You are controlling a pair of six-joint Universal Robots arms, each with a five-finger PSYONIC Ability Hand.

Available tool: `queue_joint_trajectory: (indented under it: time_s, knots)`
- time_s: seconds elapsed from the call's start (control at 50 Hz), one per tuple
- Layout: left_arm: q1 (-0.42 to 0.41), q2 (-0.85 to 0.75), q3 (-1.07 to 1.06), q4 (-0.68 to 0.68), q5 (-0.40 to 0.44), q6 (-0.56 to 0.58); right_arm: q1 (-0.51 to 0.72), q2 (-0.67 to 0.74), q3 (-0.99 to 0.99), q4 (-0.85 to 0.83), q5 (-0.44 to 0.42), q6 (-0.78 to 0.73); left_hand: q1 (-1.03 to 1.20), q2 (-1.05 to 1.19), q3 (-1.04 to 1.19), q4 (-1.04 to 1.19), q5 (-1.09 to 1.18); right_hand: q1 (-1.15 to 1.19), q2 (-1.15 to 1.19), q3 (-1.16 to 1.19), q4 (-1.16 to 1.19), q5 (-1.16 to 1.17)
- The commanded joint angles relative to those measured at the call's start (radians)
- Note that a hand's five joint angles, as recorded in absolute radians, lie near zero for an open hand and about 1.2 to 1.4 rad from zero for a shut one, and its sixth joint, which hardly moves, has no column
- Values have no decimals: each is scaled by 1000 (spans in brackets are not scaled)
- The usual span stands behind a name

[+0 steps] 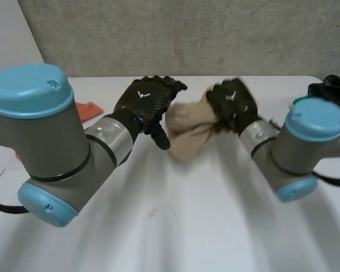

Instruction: Fold the laundry.

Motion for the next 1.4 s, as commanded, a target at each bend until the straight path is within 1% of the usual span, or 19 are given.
queue_joint_trajectory:
  time_s: [0.02, 0.18, 0.2, 0.24, 0.26, 0.34, 0.46, 0.6, 0.78, 0.94, 0.96, 0.98, 1.04, 1.08, 1.1, 1.12, 1.18, 1.28, 1.4]
  knots:
    - [-4, 39, 13, 18, 0, -28, -119, -54, -115, -79, -65, 31, -13, -27, -33, -23, -44, 362, 247, 265, 213, 298]
    - [-10, 81, 3, 24, 2, -49, -403, -80, -307, -169, -100, 326, -10, -24, -30, -20, -41, 362, 247, 265, 213, 298]
    - [-13, 82, 2, 24, 2, -49, -467, -71, -339, -173, -117, 402, -10, -24, -30, -20, -41, 362, 247, 265, 213, 298]
    - [-25, 84, 2, 26, 3, -49, -529, -57, -374, -181, -145, 475, -10, -24, -30, -20, -41, 362, 247, 265, 213, 298]
    - [-28, 85, 3, 26, 5, -49, -582, -26, -406, -191, -183, 540, -10, -24, -30, -20, -41, 362, 247, 265, 213, 298]
    - [-50, 87, 11, 28, 28, -49, -685, 59, -478, -225, -267, 659, -16, -30, -36, -26, -47, 362, 247, 265, 213, 298]
    - [-70, 101, 11, 29, 103, -49, -813, 205, -552, -250, -361, 778, -17, -31, -37, -27, -48, 362, 247, 265, 213, 298]
    - [-87, 116, -1, 61, 170, -49, -891, 349, -551, -297, -485, 828, -17, -31, -37, -27, -48, 362, 247, 265, 213, 298]
    - [-100, 121, -17, 71, 245, -49, -926, 436, -453, -399, -625, 819, -17, -31, -37, -27, -48, 362, 247, 265, 213, 298]
    - [-102, 112, -21, 71, 276, -48, -926, 406, -373, -437, -637, 782, -17, -31, -37, -27, -48, 362, 247, 265, 213, 298]
    - [-102, 112, -21, 71, 275, -49, -926, 400, -367, -436, -637, 776, -17, -31, -37, -27, -48, 299, 184, 202, 150, 235]
    - [-102, 113, -23, 72, 275, -49, -926, 387, -356, -432, -637, 759, -17, -31, -37, -27, -48, -62, -177, -159, -211, -126]
    - [-103, 115, -26, 72, 275, -51, -926, 365, -341, -417, -636, 730, -17, -31, -37, -27, -48, -277, -391, -374, -426, -341]
    - [-105, 115, -26, 72, 275, -51, -928, 336, -328, -371, -631, 685, -17, -31, -37, -27, -48, -590, -704, -687, -739, -654]
    - [-105, 116, -26, 72, 275, -51, -930, 328, -327, -356, -628, 673, -17, -31, -37, -27, -48, -670, -784, -767, -819, -734]
    - [-105, 116, -26, 72, 275, -52, -934, 308, -318, -313, -616, 636, -17, -31, -37, -27, -48, -860, -974, -957, -1009, -924]
    - [-114, 119, -24, 72, 275, -51, -946, 268, -289, -247, -590, 550, -17, -31, -37, -27, -48, -860, -974, -957, -1009, -924]
    - [-125, 122, -24, 72, 275, -51, -988, 128, -183, -112, -533, 314, -17, -31, -37, -27, -48, -860, -974, -957, -1009, -924]
    - [-126, 138, -21, 72, 276, -52, -1069, 52, -111, -12, -513, 128, -17, -31, -37, -27, -48, -860, -974, -957, -1009, -924]
